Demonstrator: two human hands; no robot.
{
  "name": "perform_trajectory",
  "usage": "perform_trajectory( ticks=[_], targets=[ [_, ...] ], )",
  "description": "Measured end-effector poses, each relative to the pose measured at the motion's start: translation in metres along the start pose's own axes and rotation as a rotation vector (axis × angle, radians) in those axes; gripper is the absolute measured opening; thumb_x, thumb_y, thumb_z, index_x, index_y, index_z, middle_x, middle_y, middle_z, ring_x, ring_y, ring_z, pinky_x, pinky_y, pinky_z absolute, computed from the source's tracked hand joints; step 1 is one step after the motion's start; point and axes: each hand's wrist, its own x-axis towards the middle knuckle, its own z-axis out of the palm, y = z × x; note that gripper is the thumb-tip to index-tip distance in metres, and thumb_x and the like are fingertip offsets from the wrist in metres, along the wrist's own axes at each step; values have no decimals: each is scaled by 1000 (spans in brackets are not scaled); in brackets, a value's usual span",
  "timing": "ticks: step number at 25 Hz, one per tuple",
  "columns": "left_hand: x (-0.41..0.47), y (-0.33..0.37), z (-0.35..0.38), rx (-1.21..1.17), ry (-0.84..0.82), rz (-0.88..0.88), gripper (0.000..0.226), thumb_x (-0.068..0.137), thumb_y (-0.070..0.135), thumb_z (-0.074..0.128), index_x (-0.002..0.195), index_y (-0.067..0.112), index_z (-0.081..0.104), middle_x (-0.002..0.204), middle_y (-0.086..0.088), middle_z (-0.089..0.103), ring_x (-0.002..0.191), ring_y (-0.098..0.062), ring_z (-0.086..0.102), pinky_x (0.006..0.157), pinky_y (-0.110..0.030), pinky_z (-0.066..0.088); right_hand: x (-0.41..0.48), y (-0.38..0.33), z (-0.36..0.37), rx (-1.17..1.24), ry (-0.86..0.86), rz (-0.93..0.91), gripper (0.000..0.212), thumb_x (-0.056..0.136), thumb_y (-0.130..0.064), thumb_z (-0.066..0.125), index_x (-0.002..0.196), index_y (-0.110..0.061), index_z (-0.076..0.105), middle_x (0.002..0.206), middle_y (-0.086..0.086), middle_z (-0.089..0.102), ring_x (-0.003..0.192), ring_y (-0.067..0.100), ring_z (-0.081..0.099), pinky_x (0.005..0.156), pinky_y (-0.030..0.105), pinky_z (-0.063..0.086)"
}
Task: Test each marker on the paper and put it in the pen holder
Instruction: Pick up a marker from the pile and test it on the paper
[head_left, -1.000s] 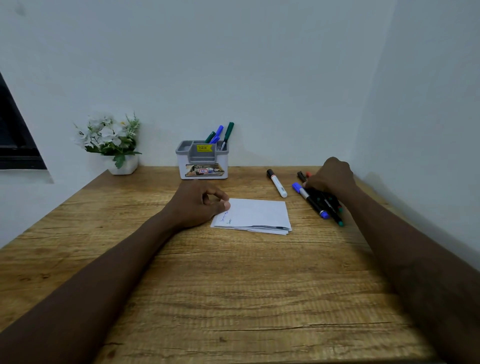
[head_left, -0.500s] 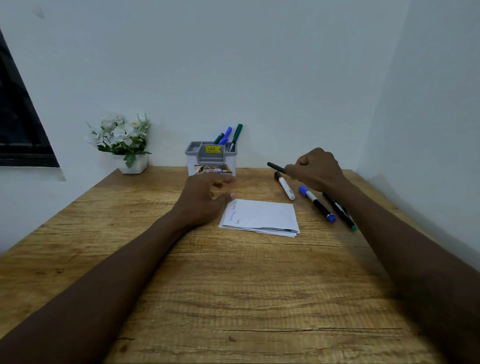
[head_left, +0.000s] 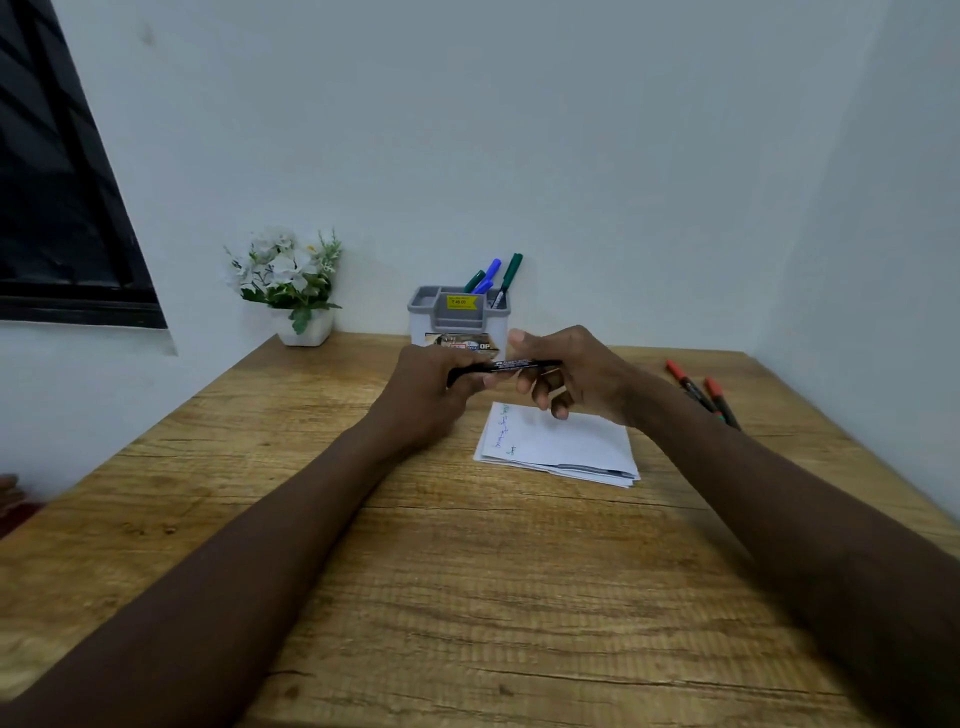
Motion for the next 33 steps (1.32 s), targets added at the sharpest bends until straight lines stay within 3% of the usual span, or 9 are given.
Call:
perform_trajectory(
  ticks=[3, 7, 9, 13, 17, 22, 25, 28, 33],
  targets=[
    [0, 4, 0, 0, -56, 42, 15, 94, 28, 70, 106, 24, 79, 74, 10, 70, 65, -2, 58, 60, -14, 37, -3, 13, 6, 158, 59, -37, 65, 89, -68, 62, 76, -7, 79, 76, 16, 68, 53, 22, 59, 46, 26, 43],
    [3, 10, 0, -41, -55, 97, 21, 100, 29, 63, 86, 22, 77, 66, 2, 68, 62, -11, 58, 58, -26, 43, -1, 17, 11, 353, 162, -61, 73, 85, -74, 55, 70, -6, 73, 69, 17, 69, 47, 23, 58, 45, 26, 45],
    [3, 16, -1, -84, -53, 93, 31, 102, 28, 58, 74, 36, 68, 61, 3, 64, 56, -6, 55, 56, -24, 41, 0, 14, 13, 418, 195, -90, 74, 81, -76, 61, 68, -4, 73, 66, 15, 70, 46, 21, 59, 47, 26, 48],
    [1, 26, 1, -123, -145, 18, 45, 104, 22, 55, 64, 42, 58, 53, 13, 59, 52, -2, 53, 57, -17, 39, 0, 13, 27, 105, 211, -87, 66, 96, -61, 62, 72, 0, 69, 56, 11, 61, 39, 20, 48, 44, 23, 36],
    [1, 34, -7, -353, -271, -172, 40, 107, 19, 49, 71, 13, 66, 48, 17, 56, 44, 1, 46, 49, -13, 36, 1, 0, 22, 53, 75, 25, 53, 104, -36, 58, 62, -7, 72, 53, 10, 57, 40, 19, 44, 41, 22, 29],
    [3, 29, -18, -640, -468, -362, 42, 107, 34, 46, 78, 6, 59, 55, -1, 31, 46, -12, 20, 48, -28, 15, -3, -7, 18, 99, -47, 34, 48, 107, -25, 52, 76, 2, 76, 55, 11, 61, 37, 16, 48, 36, 20, 34],
    [2, 26, -21, -738, -502, -406, 43, 107, 38, 44, 74, 12, 53, 54, 1, 28, 46, -11, 18, 49, -29, 13, -2, -9, 12, 148, -113, -4, 48, 108, -25, 52, 100, 20, 68, 75, 23, 72, 38, 15, 53, 37, 22, 41],
    [4, 23, -20, -651, -453, -392, 41, 106, 41, 44, 77, 15, 54, 56, 3, 31, 48, -11, 21, 47, -26, 18, -2, -6, 4, 168, -65, -46, 55, 101, -38, 64, 100, 16, 71, 83, 31, 70, 43, 15, 58, 43, 24, 48],
    [6, 18, -12, -426, -312, -446, 42, 106, 36, 45, 72, 13, 51, 56, 2, 43, 44, -8, 32, 47, -26, 27, -5, 5, -22, 355, 7, -53, 40, 96, -33, 66, 109, 4, 76, 79, 14, 75, 62, 14, 74, 60, 25, 63]
  ],
)
